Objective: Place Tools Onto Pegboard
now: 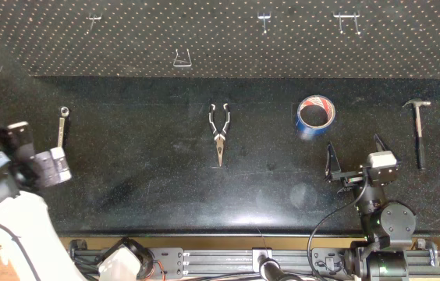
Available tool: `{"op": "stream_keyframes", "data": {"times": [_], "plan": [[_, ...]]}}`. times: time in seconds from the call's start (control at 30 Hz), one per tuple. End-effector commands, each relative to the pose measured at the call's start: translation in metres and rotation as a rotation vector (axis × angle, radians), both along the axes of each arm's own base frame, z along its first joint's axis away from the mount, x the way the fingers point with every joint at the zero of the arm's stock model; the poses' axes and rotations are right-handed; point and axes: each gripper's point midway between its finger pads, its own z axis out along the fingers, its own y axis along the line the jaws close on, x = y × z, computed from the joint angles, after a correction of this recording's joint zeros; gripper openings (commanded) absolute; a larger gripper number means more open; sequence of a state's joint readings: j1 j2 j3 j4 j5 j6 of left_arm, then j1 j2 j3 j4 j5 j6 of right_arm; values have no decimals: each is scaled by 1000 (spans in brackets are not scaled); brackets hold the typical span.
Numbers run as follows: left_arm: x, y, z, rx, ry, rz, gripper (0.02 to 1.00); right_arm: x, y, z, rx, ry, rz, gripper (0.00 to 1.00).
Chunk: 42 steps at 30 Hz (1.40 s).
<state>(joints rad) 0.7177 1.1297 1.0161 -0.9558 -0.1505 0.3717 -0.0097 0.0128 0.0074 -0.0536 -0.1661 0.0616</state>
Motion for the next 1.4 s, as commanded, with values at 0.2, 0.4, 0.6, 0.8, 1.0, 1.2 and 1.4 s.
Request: {"op": "stream_keyframes", "data": {"times": [0.2,0.4,0.6,0.8,1.0,1.2,1.4], "plan": [[31,14,-60,-260,-5,-271,993,0,1,-2,-18,0,2,991],[51,34,-99,-281,8,-276,996,0,1,-2,-18,0,3,991],[70,41,-118,-295,20,-299,996,0,1,-2,-18,0,3,991],[107,49,-118,-315,-8,-266,993,0,1,-2,-18,0,3,991],[122,45,-123,-319,3,-296,993,0,1,-2,-18,0,3,991],[127,36,-140,-349,31,-319,993,0,1,-2,-18,0,3,991],[131,37,-148,-352,35,-321,993,0,1,-2,-18,0,3,991]]}}
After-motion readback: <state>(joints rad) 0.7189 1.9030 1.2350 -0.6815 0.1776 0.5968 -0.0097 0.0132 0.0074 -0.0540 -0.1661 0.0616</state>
